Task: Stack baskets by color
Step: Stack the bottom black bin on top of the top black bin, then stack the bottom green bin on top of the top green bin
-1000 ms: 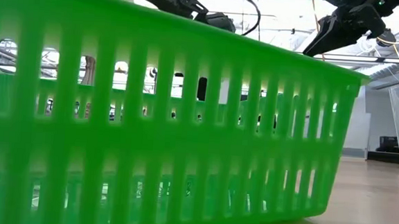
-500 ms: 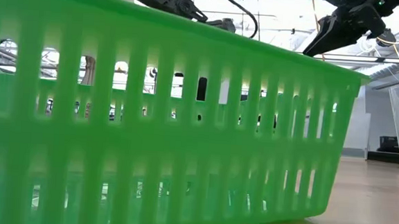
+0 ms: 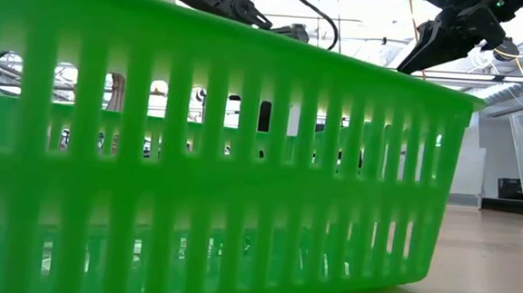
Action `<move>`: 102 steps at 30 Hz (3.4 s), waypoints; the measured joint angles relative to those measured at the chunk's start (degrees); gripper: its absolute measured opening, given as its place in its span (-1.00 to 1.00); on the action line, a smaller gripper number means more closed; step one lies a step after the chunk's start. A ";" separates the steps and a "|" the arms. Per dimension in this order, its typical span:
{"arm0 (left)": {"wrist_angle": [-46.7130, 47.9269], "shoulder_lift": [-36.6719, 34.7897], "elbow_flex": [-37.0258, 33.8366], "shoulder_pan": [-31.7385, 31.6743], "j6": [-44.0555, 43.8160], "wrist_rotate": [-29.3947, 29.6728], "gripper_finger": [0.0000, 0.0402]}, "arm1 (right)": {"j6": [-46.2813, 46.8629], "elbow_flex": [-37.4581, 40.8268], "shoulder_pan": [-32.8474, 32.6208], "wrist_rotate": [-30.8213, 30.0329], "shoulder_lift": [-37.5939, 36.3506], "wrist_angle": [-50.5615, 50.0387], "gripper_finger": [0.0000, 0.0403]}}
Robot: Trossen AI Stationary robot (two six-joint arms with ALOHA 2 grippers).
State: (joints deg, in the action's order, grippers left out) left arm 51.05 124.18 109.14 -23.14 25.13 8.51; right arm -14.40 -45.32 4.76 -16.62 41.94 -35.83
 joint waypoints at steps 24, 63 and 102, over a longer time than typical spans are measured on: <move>0.63 -0.10 0.02 1.07 -3.91 -0.82 -0.33 | 0.18 0.00 0.01 0.01 0.01 -0.01 -0.45; 17.09 -2.54 -0.02 40.35 -30.77 -3.93 -0.34 | 4.77 0.00 0.00 0.44 0.03 -0.46 -0.45; -8.49 3.03 0.07 65.88 -74.92 7.56 -0.34 | 9.50 0.00 -5.02 4.89 1.50 5.69 -0.45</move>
State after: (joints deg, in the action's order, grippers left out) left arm 42.56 127.21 109.21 42.74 -49.79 16.07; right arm -4.89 -45.32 -0.25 -11.73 43.44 -30.15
